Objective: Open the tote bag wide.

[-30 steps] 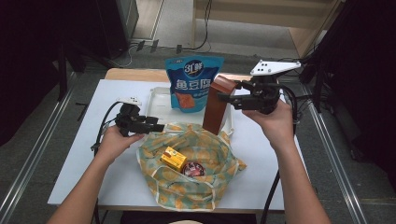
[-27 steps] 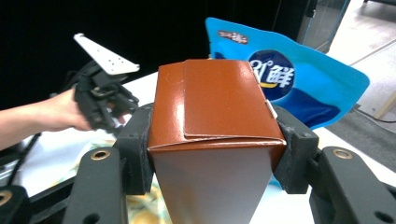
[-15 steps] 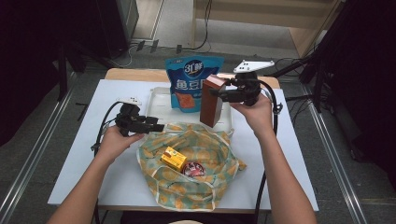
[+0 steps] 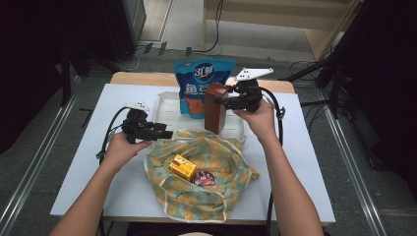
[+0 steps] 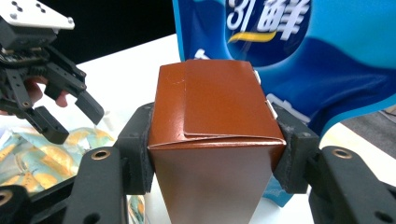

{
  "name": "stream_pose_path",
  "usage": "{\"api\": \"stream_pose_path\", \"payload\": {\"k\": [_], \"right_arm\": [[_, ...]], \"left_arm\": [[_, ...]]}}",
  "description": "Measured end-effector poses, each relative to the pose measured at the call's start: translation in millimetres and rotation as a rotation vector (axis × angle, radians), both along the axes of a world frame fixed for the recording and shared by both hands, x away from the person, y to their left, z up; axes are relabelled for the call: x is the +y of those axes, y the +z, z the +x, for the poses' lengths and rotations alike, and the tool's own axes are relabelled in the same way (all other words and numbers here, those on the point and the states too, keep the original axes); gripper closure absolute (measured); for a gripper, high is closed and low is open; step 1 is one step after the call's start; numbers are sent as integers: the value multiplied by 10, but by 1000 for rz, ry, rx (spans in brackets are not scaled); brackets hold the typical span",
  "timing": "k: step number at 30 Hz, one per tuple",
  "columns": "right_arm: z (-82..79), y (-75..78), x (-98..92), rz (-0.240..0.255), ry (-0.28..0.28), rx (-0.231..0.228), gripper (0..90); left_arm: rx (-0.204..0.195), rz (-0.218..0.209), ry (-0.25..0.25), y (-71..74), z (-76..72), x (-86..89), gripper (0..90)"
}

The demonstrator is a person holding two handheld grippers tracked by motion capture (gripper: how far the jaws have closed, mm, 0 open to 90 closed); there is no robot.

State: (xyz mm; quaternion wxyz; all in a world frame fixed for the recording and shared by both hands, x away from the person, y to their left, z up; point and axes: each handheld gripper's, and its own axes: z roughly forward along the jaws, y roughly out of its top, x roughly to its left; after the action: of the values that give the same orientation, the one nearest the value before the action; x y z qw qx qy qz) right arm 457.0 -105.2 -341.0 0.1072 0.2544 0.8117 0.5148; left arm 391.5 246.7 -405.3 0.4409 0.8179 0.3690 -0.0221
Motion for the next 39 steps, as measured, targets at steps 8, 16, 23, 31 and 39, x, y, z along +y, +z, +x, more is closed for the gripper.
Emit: {"api": "stream_pose_path", "payload": {"k": [8, 16, 23, 31, 39], "right_arm": [[48, -55, 19, -21, 9, -21, 428], [59, -103, -68, 21, 21, 25, 407], [25, -95, -51, -24, -22, 63, 189], [-124, 25, -123, 18, -36, 41, 172], [-480, 14, -416, 52, -65, 24, 336]], "left_arm": [[-3, 2, -1, -4, 2, -11, 442], [1, 8, -5, -14, 5, -30, 442], [3, 4, -8, -21, 9, -51, 441], [0, 9, -5, -11, 4, -38, 440], [-4, 3, 2, 7, 2, -18, 442]]}}
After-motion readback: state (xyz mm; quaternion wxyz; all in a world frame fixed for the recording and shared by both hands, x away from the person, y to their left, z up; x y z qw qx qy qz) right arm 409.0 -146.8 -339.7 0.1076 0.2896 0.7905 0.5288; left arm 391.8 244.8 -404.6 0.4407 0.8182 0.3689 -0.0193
